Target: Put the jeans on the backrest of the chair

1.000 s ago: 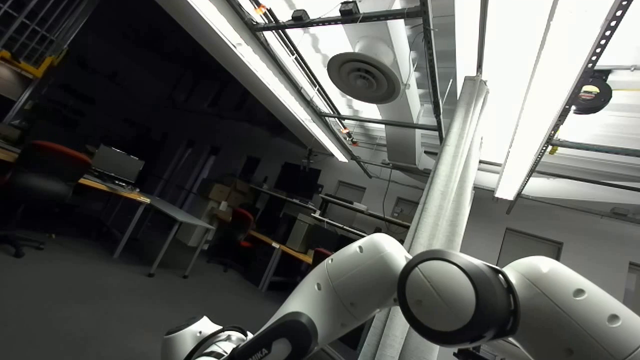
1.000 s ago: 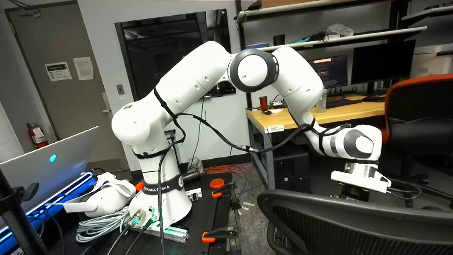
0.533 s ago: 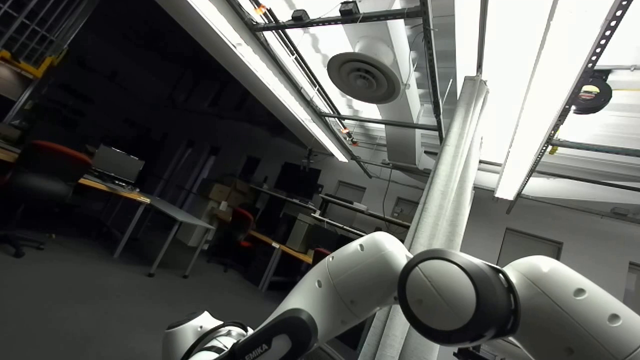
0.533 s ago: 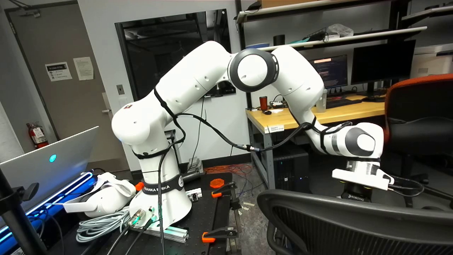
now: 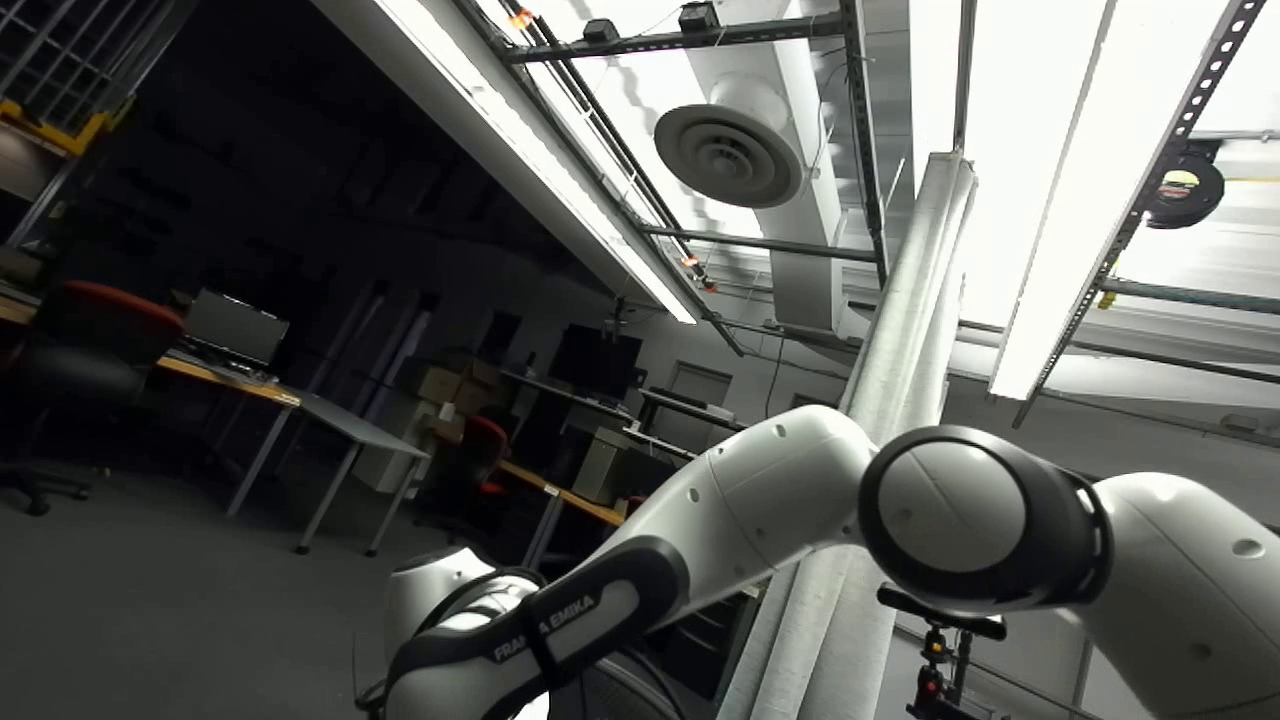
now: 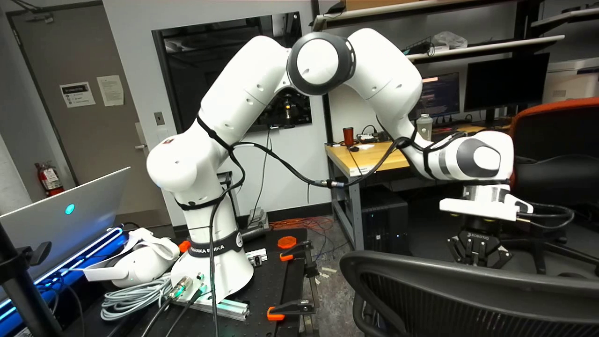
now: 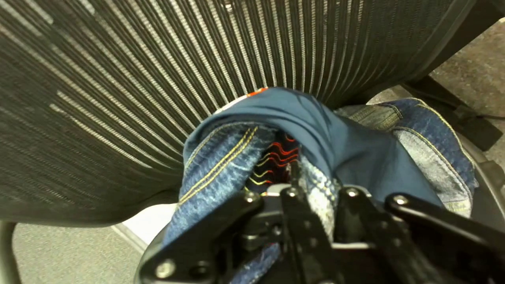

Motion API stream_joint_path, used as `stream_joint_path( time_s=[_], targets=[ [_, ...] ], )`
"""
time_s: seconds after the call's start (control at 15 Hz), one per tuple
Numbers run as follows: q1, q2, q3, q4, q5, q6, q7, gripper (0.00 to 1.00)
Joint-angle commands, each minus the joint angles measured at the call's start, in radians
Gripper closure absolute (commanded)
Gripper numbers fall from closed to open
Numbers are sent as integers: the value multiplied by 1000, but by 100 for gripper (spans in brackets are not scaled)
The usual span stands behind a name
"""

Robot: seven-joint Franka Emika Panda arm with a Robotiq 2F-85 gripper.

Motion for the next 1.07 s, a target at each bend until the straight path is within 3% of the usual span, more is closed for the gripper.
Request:
stream_joint_path(
  time_s=[0.0,0.53,1.0],
  targets=[
    [-48,-196,18,-160,37,60,14,97],
    [-127,-531,13,-322,148,111,-15,97],
    [-144,-755,-2,-367,198,94,-63,97]
  ],
)
